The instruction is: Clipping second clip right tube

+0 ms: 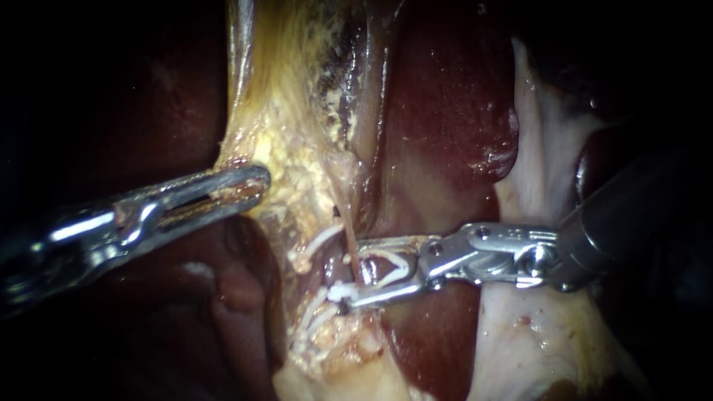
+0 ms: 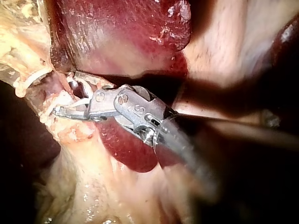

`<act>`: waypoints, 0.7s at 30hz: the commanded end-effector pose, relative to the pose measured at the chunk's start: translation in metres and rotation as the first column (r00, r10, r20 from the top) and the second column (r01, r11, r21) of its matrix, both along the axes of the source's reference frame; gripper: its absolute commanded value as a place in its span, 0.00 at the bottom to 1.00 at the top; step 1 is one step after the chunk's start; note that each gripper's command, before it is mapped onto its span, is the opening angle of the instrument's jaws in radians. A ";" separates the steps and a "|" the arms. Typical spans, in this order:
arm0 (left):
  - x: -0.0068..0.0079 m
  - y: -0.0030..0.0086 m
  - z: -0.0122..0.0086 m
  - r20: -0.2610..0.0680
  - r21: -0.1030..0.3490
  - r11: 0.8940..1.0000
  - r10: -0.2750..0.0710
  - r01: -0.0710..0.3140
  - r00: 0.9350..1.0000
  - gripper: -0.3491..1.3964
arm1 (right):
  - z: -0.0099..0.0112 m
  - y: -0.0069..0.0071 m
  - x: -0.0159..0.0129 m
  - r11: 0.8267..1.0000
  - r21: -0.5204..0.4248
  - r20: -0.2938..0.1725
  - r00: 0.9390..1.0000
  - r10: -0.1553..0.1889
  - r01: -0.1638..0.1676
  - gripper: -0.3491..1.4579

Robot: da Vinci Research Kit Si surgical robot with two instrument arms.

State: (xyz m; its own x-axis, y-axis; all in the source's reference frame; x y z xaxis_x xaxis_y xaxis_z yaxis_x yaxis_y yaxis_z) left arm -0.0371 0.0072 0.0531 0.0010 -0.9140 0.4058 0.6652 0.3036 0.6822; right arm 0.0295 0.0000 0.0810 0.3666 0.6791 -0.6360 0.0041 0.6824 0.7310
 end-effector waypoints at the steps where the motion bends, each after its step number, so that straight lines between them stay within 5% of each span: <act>1: 0.0000 0.0000 0.0000 -0.002 -0.001 1.000 -0.001 0.001 1.000 0.00 | 0.0000 0.0000 0.0002 1.000 0.009 0.005 1.000 0.002 -0.002 0.48; 6: -0.0001 -0.0001 -0.0001 -0.003 -0.001 1.000 -0.002 0.002 1.000 0.00 | 0.0000 0.0000 0.0007 0.999 0.050 0.007 1.000 0.012 -0.012 0.38; 9: -0.0001 -0.0001 -0.0001 -0.003 -0.001 1.000 -0.002 0.002 1.000 0.00 | -0.0001 -0.0001 0.0001 0.995 0.100 0.026 1.000 0.017 -0.020 0.04; 10: -0.0001 -0.0001 -0.0001 -0.003 -0.001 1.000 -0.002 0.002 1.000 0.00 | -0.0002 -0.0001 -0.0001 0.993 0.117 0.038 0.999 0.012 -0.016 0.00; 21: -0.0001 -0.0001 -0.0001 -0.003 -0.001 1.000 -0.002 0.002 1.000 0.00 | -0.0004 0.0000 -0.0005 0.986 0.164 0.059 0.998 0.024 -0.033 0.00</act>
